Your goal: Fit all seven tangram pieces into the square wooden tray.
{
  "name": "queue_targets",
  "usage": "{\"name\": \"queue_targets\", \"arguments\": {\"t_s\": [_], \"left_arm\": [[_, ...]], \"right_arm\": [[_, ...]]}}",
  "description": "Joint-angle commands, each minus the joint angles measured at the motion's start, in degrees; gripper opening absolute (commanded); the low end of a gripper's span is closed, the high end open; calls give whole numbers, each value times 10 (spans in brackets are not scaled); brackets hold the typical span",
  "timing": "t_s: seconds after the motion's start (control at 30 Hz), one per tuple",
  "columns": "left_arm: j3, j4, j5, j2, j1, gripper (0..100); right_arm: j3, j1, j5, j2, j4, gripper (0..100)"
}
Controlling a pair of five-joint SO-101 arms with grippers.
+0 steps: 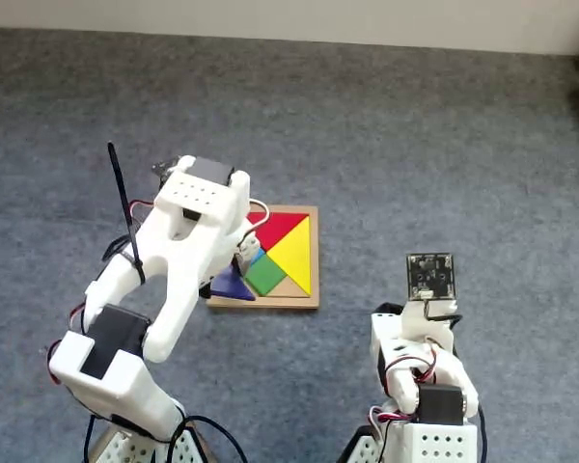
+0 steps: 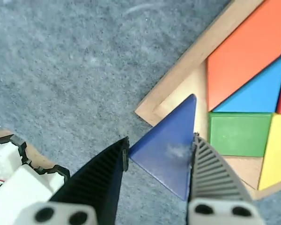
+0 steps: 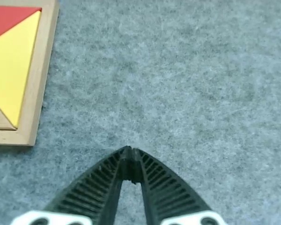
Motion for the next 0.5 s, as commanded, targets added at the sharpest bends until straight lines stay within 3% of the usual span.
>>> {"name": "queue_targets", "arguments": {"t_s": [0.0, 0.13, 0.37, 0.47], "left_arm": [[-7, 5, 9, -27, 9, 8], [-1, -25, 10, -26, 8, 35], [-1, -34, 10, -26, 11, 322], [-1, -31, 10, -27, 8, 369]], "right_arm": [[85, 7, 1, -5, -1, 9], [85, 7, 1, -5, -1, 9], [85, 7, 1, -5, -1, 9], [85, 7, 1, -5, -1, 9]]}}
